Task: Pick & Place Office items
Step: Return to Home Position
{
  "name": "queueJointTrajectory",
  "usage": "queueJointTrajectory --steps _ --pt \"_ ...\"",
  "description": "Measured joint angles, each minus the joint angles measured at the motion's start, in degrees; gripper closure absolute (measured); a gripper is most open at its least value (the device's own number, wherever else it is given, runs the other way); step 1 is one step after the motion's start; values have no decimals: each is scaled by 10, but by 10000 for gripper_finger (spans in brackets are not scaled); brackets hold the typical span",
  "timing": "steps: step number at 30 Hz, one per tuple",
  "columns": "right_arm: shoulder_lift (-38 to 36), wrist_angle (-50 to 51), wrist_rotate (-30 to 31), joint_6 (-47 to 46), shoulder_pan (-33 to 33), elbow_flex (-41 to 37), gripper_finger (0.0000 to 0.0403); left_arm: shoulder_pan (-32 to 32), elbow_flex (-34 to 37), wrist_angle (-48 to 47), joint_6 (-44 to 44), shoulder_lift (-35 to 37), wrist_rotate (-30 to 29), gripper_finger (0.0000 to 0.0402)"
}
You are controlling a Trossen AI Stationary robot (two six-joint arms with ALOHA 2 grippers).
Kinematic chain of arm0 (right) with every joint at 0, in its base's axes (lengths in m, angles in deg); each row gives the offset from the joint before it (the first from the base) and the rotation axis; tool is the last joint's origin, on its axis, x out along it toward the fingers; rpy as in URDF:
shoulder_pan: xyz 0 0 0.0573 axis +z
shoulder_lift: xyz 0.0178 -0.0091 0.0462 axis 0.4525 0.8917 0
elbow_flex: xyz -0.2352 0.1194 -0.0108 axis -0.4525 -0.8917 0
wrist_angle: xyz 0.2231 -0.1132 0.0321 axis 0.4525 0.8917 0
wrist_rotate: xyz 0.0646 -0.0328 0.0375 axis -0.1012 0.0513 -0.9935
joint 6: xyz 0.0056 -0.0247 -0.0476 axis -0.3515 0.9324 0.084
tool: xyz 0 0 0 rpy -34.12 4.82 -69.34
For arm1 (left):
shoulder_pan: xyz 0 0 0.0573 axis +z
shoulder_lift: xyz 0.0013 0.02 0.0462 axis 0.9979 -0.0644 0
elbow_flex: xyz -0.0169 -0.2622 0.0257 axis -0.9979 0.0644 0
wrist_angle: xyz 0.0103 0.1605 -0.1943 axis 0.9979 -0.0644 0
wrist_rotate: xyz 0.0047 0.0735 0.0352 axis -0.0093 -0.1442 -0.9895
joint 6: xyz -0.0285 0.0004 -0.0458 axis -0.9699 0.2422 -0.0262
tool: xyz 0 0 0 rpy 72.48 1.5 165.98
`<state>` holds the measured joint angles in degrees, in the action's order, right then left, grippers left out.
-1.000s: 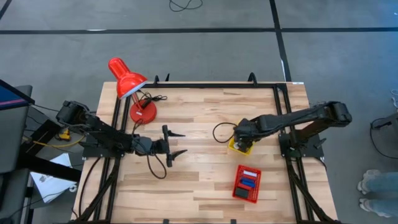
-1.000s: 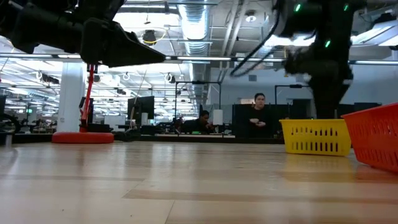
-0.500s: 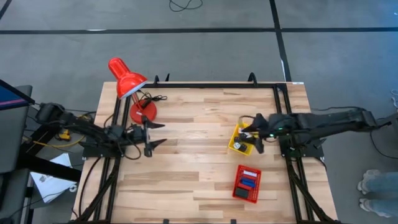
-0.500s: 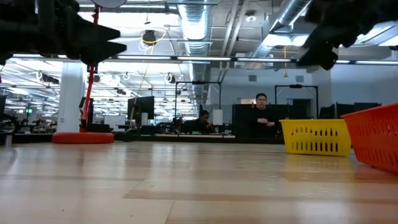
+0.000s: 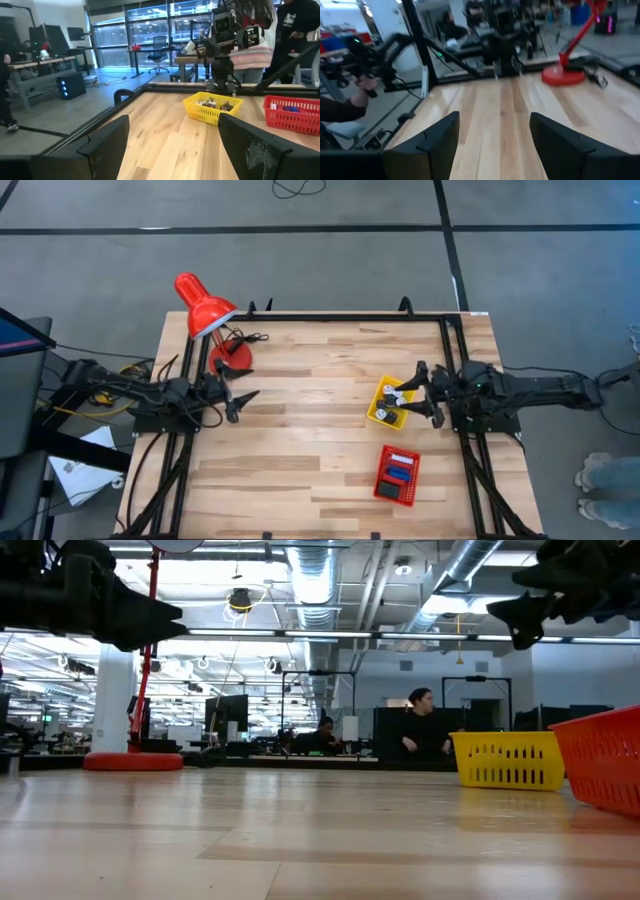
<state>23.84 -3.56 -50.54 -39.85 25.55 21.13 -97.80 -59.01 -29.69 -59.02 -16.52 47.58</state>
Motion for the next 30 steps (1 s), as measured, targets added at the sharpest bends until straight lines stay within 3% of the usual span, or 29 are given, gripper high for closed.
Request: queueJointTrajectory --steps 13,16,30 --pt "-86 -30 -8 11 -11 -87 168 0 0 -192 -17 219 9 101" --pt "-99 -66 -9 12 -11 -116 168 -1 -3 -214 -27 220 15 101" --pt "-114 -45 -24 75 -11 -119 168 -1 -5 -214 -42 216 54 101"
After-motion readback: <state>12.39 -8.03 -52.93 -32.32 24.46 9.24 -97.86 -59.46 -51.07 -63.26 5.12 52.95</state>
